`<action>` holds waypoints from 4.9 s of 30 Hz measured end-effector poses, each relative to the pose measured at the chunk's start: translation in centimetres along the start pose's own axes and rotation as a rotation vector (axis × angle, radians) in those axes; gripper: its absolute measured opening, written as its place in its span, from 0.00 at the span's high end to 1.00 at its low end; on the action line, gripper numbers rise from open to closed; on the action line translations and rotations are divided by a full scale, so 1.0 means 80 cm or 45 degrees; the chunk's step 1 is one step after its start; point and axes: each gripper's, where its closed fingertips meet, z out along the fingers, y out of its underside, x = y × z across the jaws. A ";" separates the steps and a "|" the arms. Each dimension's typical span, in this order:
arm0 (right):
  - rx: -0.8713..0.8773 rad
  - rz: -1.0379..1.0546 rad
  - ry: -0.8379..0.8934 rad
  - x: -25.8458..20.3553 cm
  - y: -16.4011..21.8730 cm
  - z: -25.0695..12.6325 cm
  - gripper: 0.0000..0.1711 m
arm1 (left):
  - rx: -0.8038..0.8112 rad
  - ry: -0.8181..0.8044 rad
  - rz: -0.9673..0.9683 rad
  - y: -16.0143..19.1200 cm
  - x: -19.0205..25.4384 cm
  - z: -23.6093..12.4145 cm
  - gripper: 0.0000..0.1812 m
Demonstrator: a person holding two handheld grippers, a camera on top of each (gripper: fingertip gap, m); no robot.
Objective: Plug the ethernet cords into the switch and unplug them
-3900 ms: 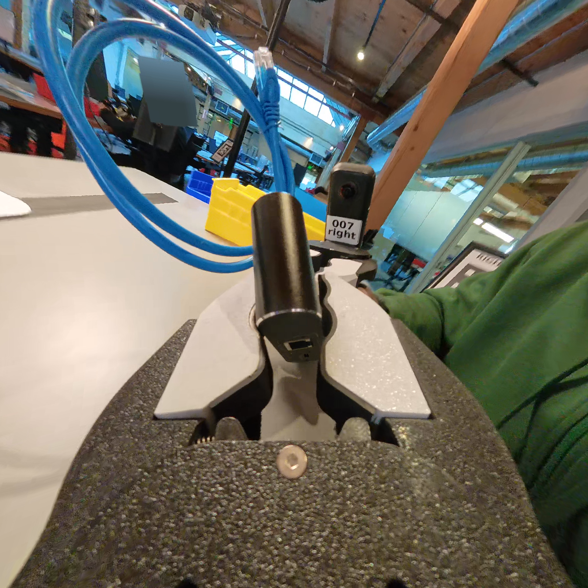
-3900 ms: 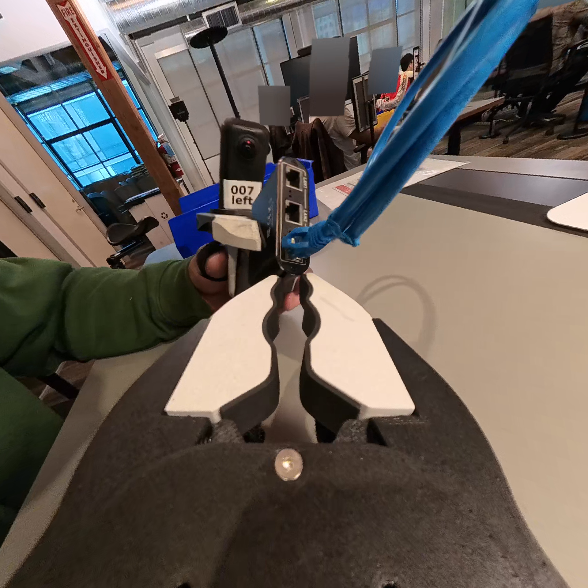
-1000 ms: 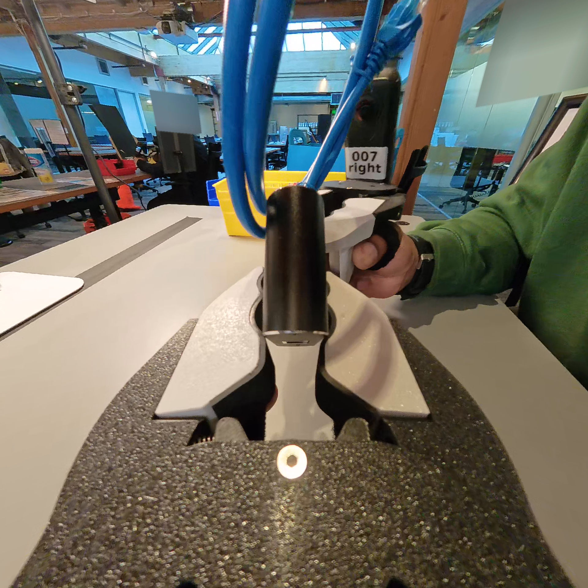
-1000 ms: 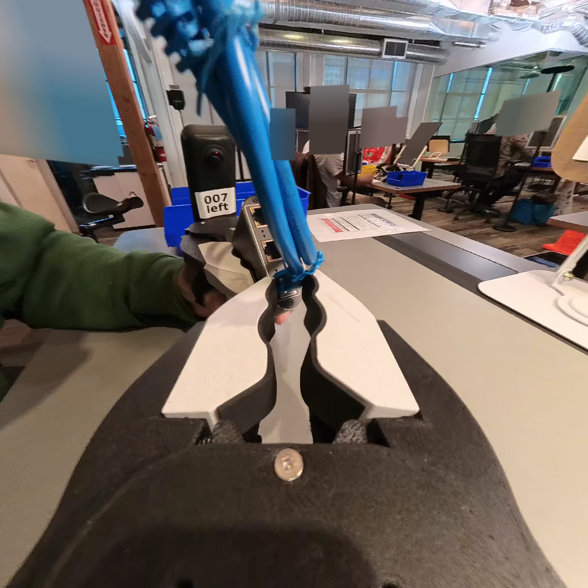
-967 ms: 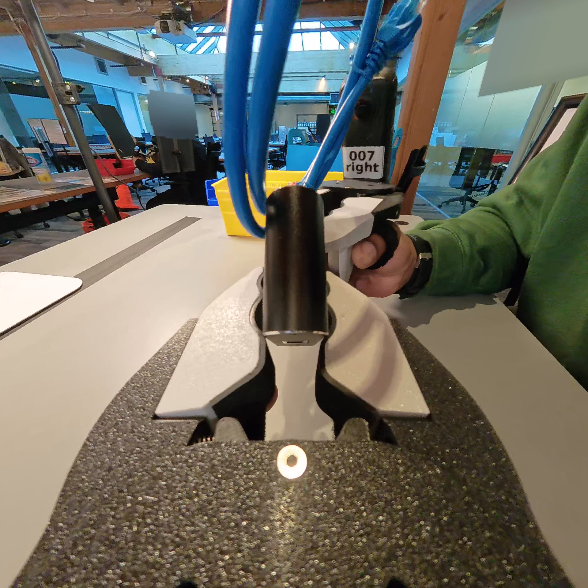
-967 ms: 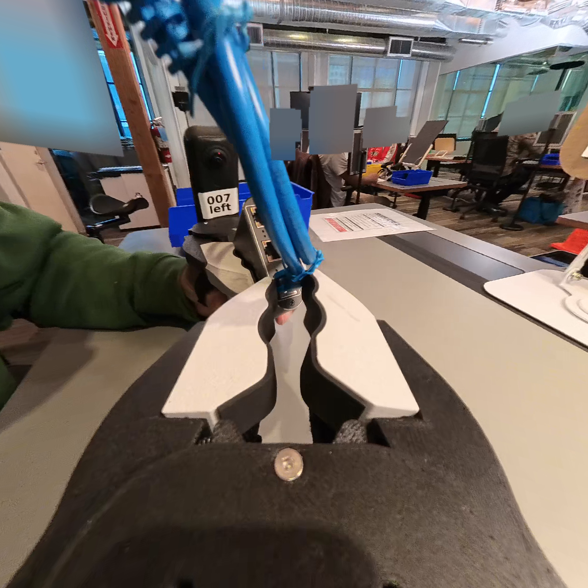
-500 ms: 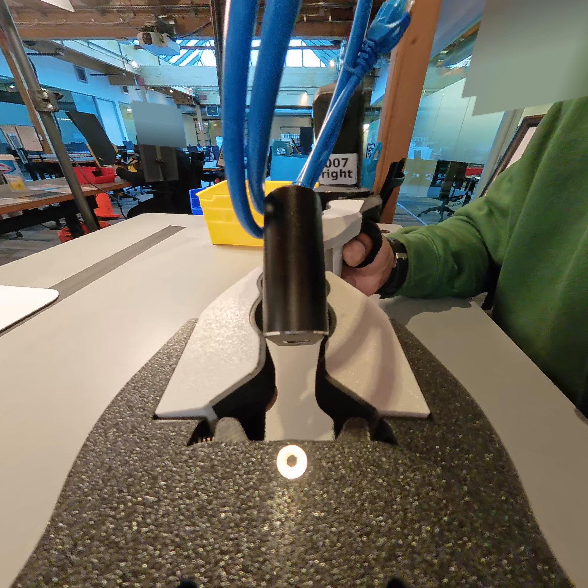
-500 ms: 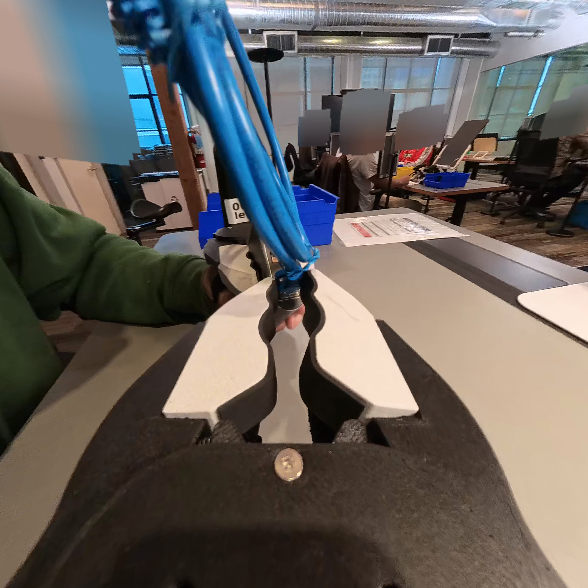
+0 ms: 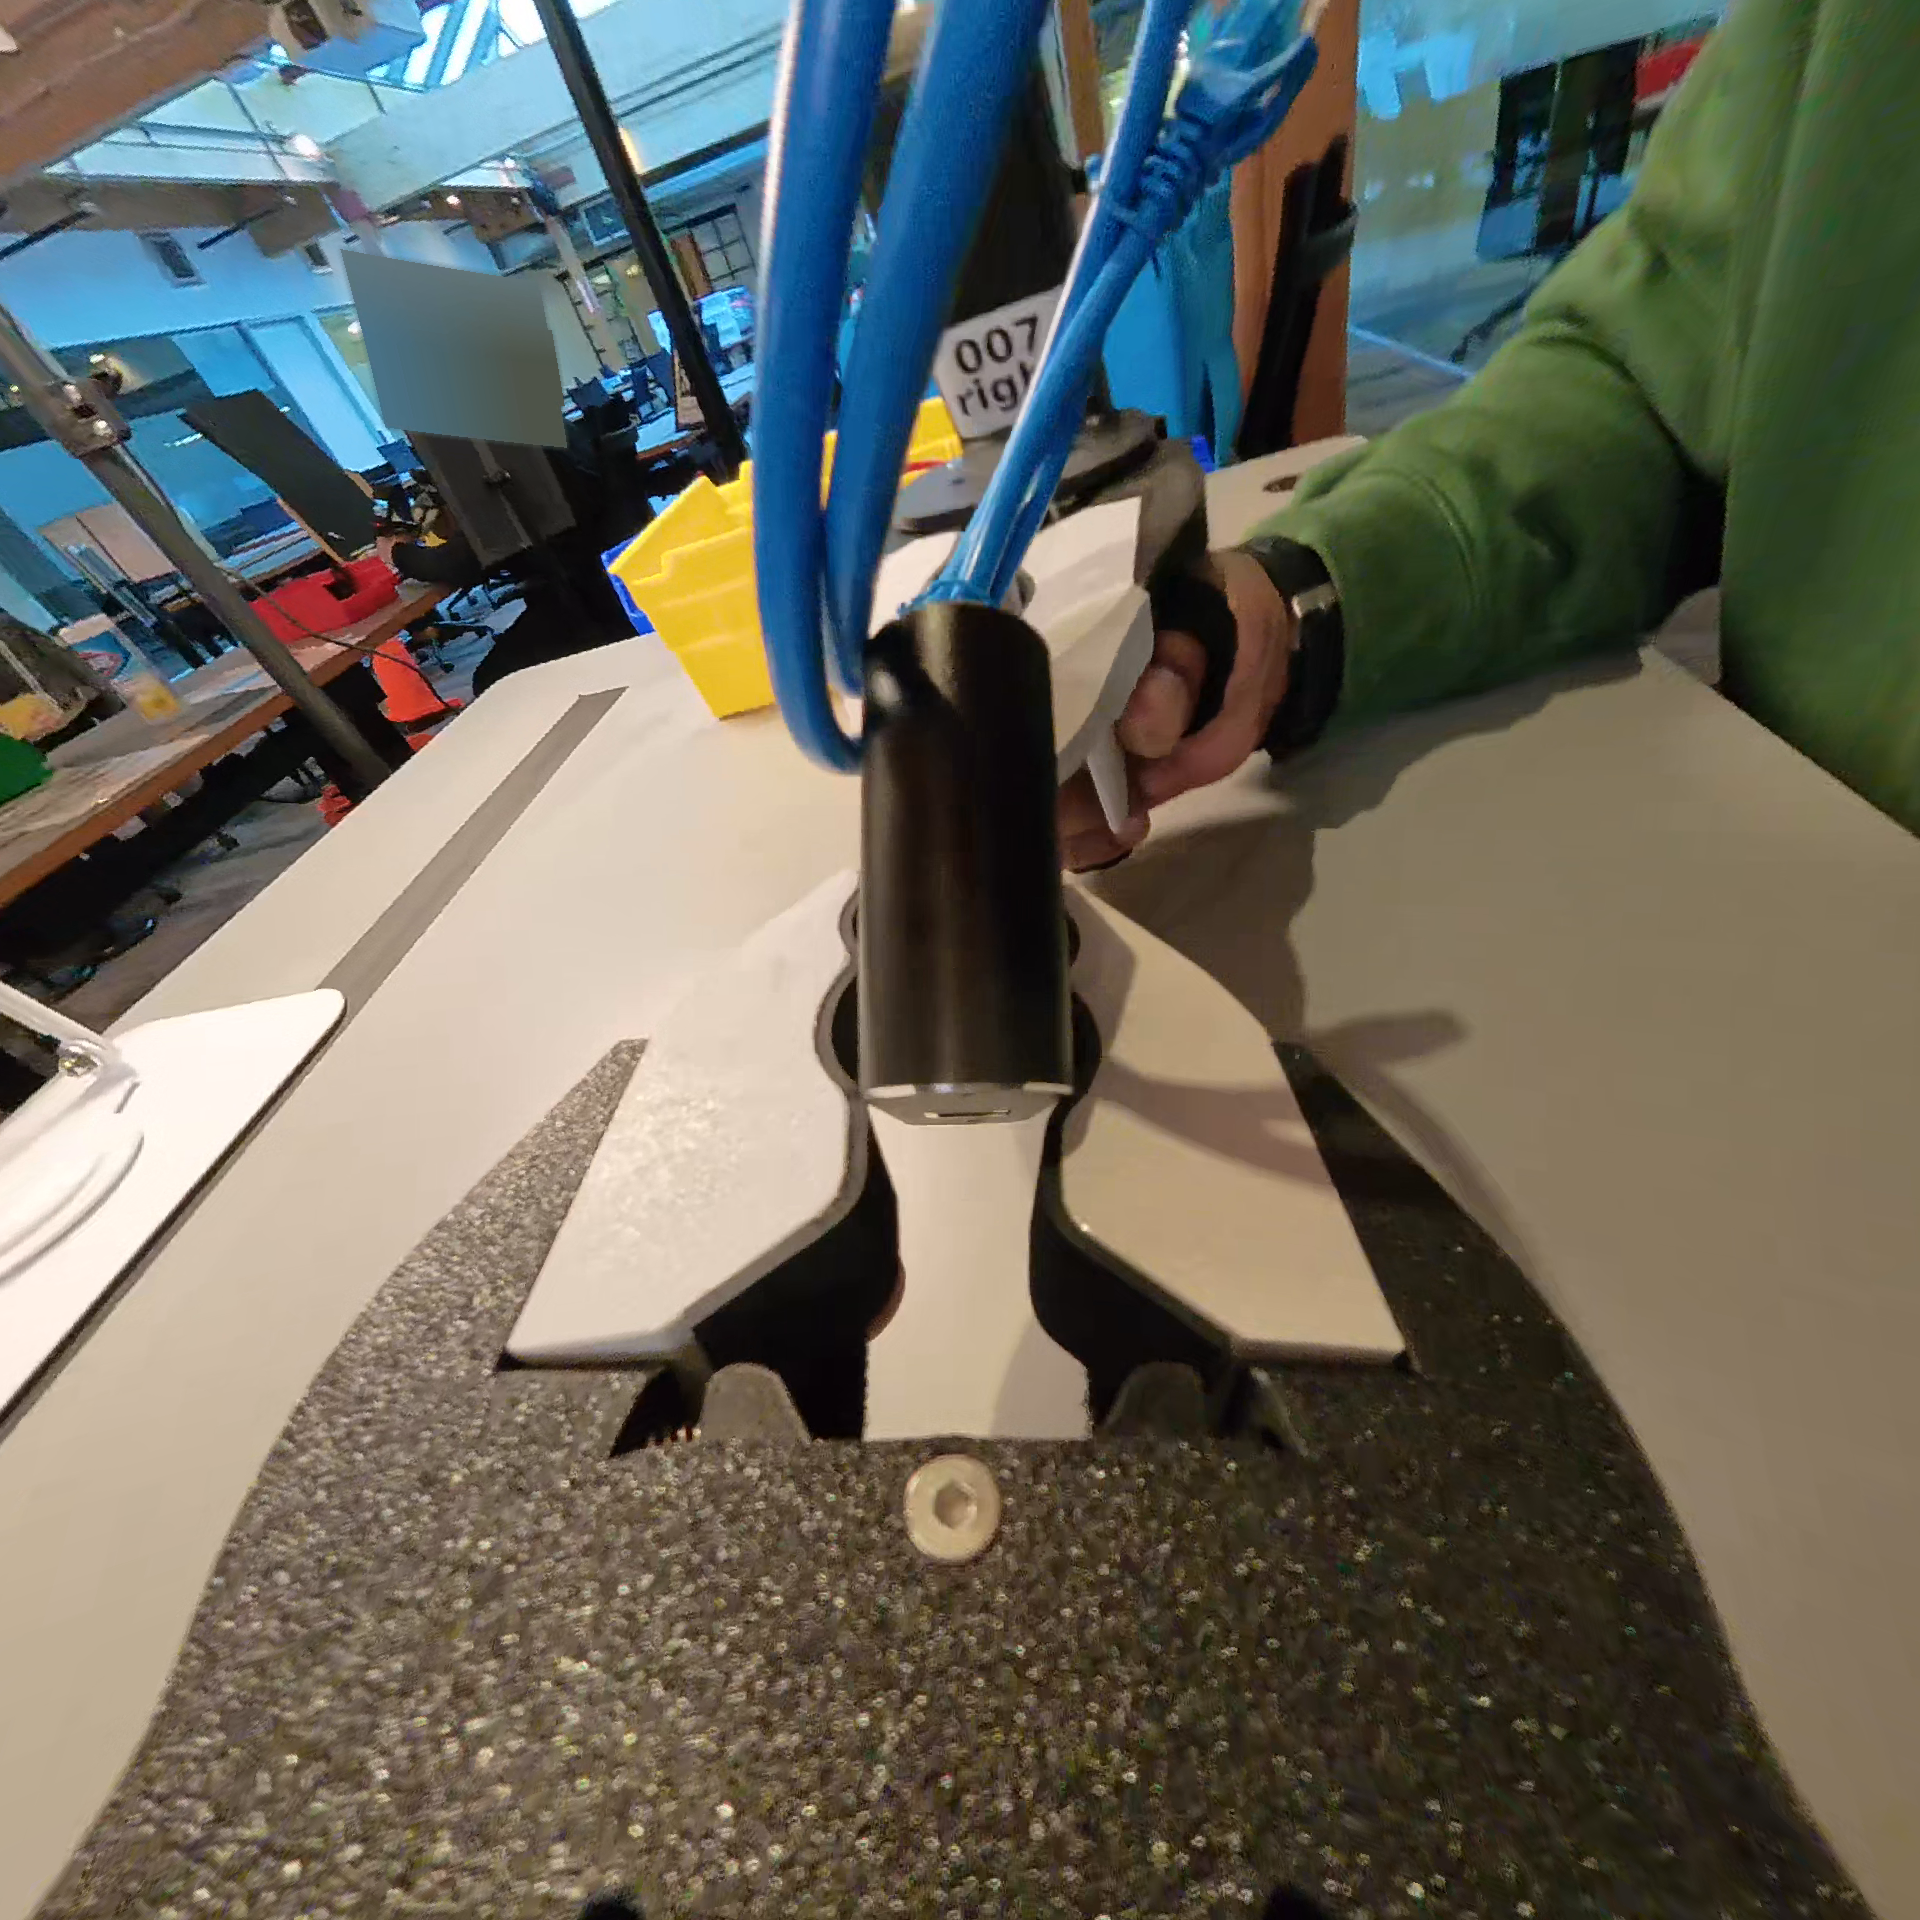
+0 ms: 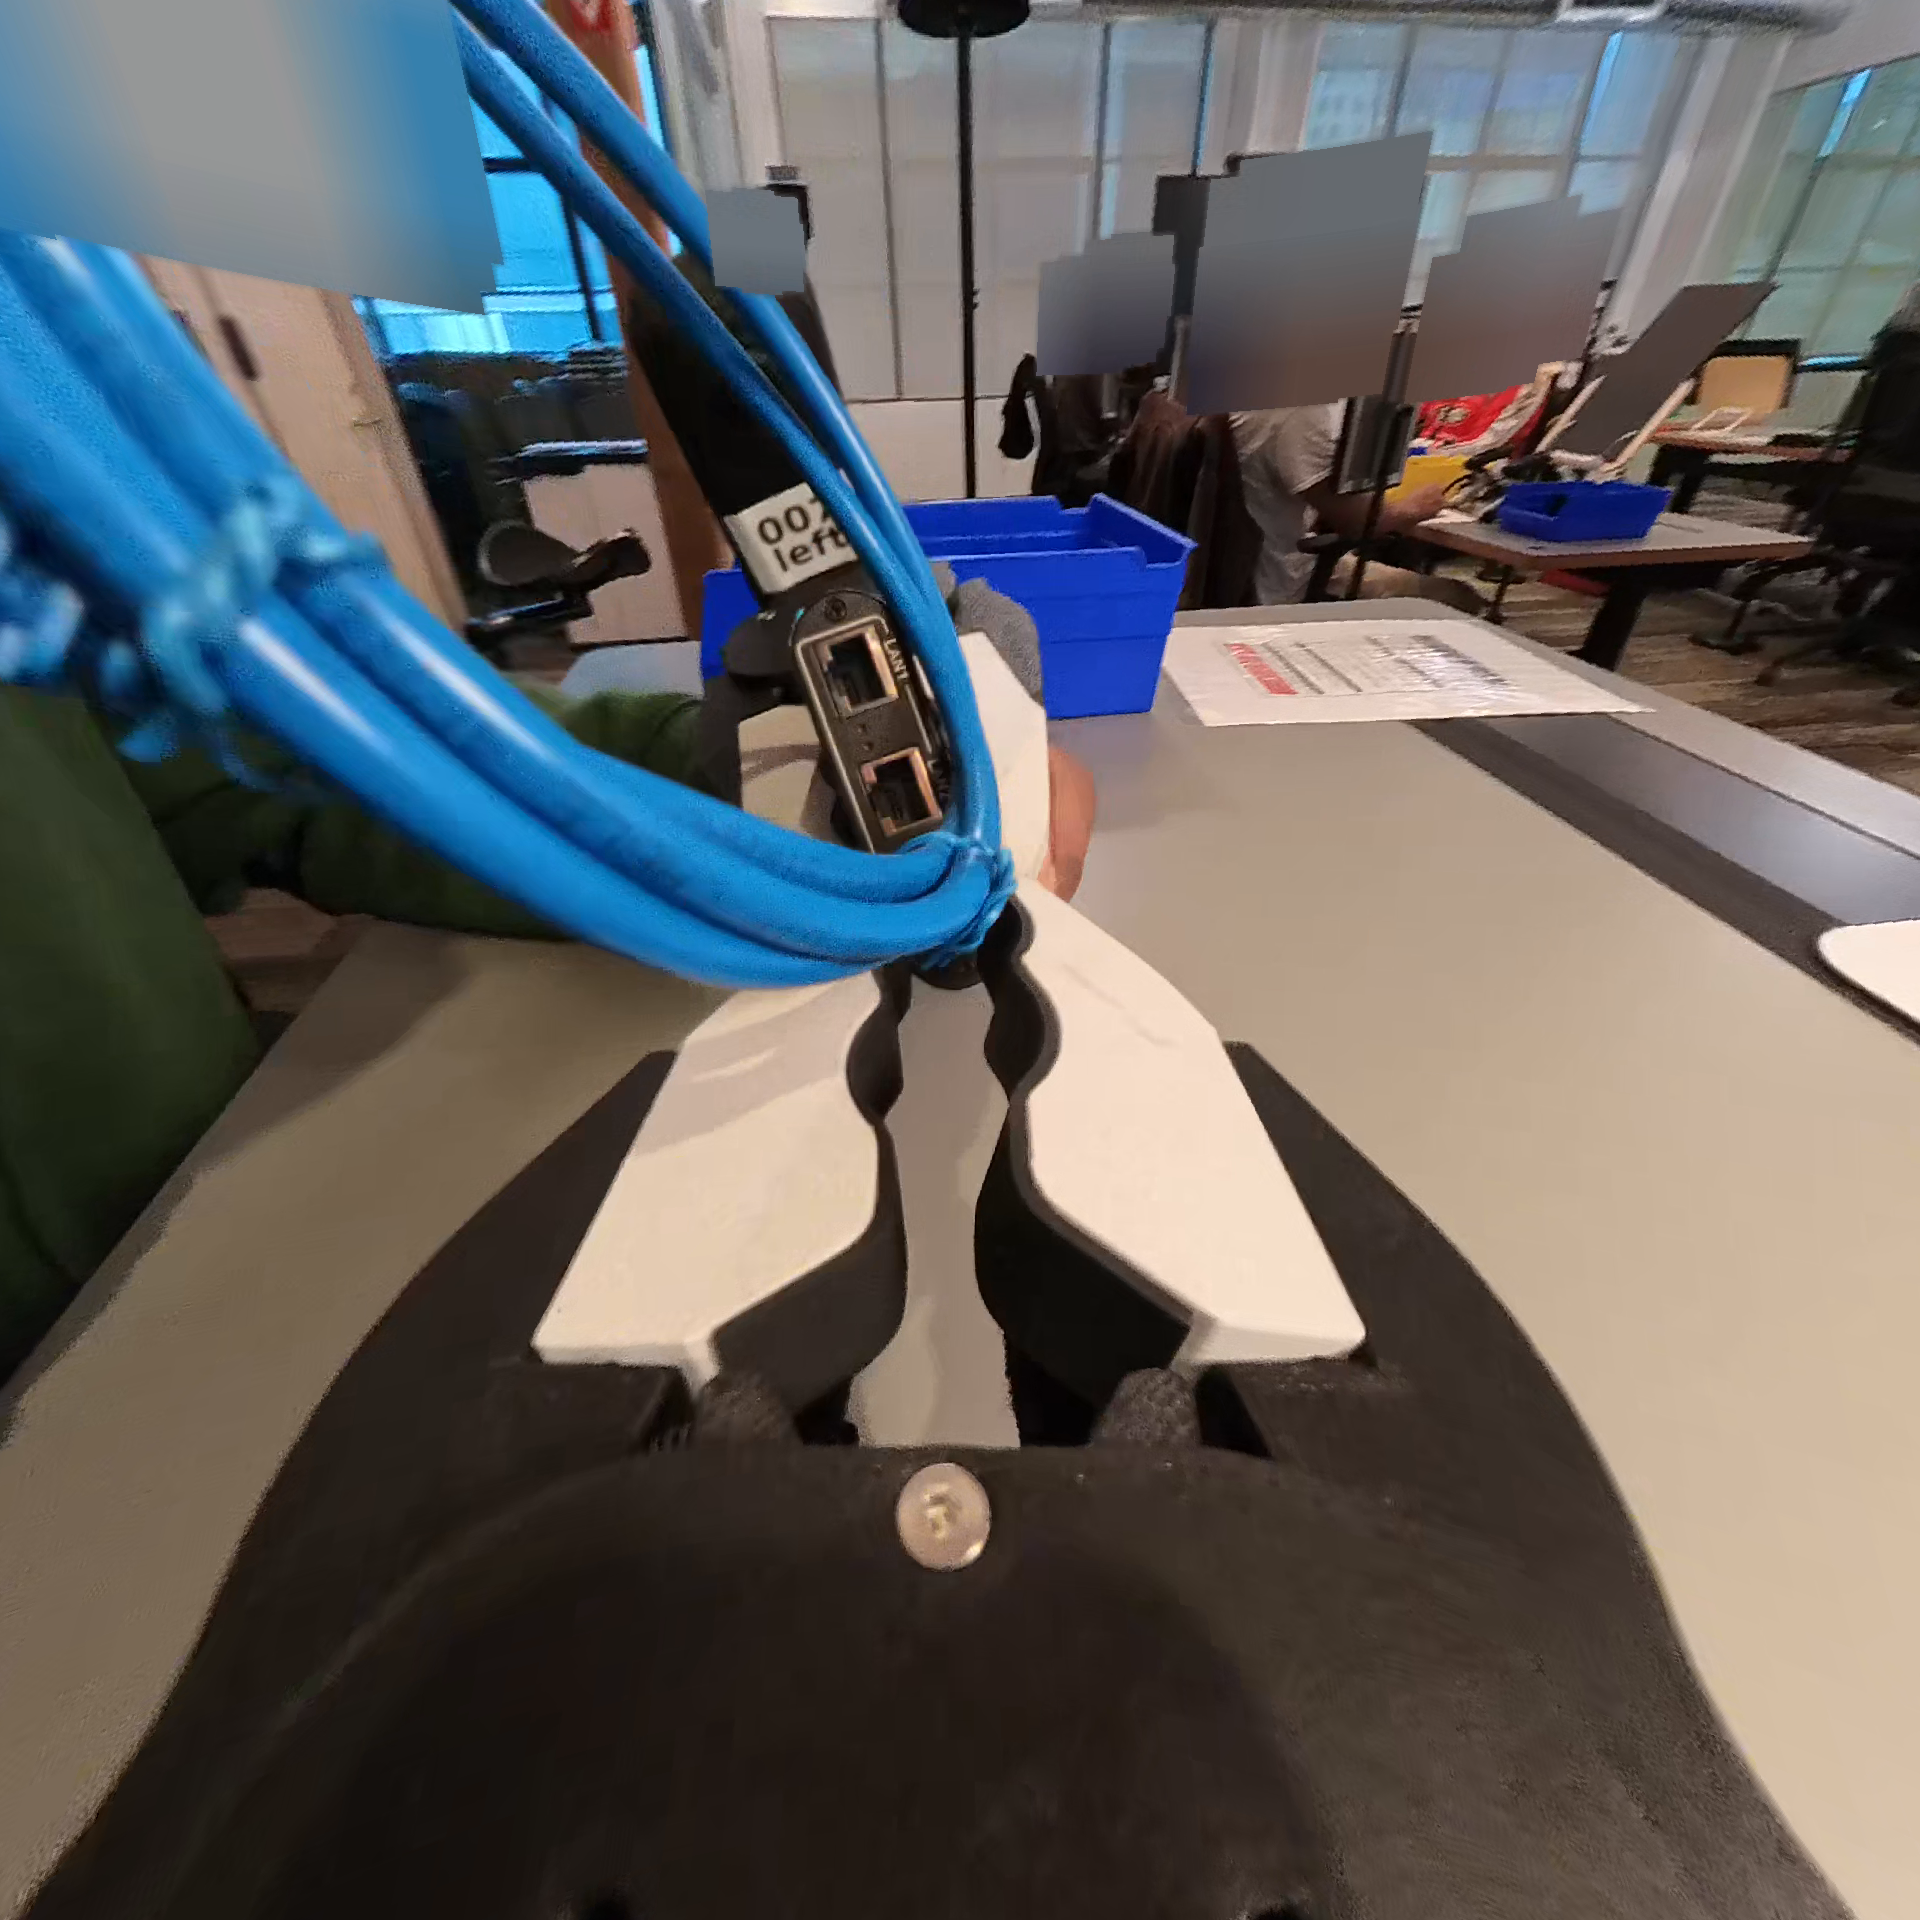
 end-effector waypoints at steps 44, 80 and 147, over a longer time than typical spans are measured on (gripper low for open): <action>-0.151 0.098 0.024 0.016 0.026 -0.001 0.93 | -0.127 -0.046 -0.061 0.027 -0.009 0.006 0.84; -0.208 -0.083 -0.048 0.003 0.031 -0.004 0.88 | -0.076 0.141 -0.319 0.017 0.011 0.009 0.85; -0.291 -0.364 0.073 -0.001 0.024 -0.022 0.93 | -0.215 -0.235 0.430 0.017 0.001 0.016 0.84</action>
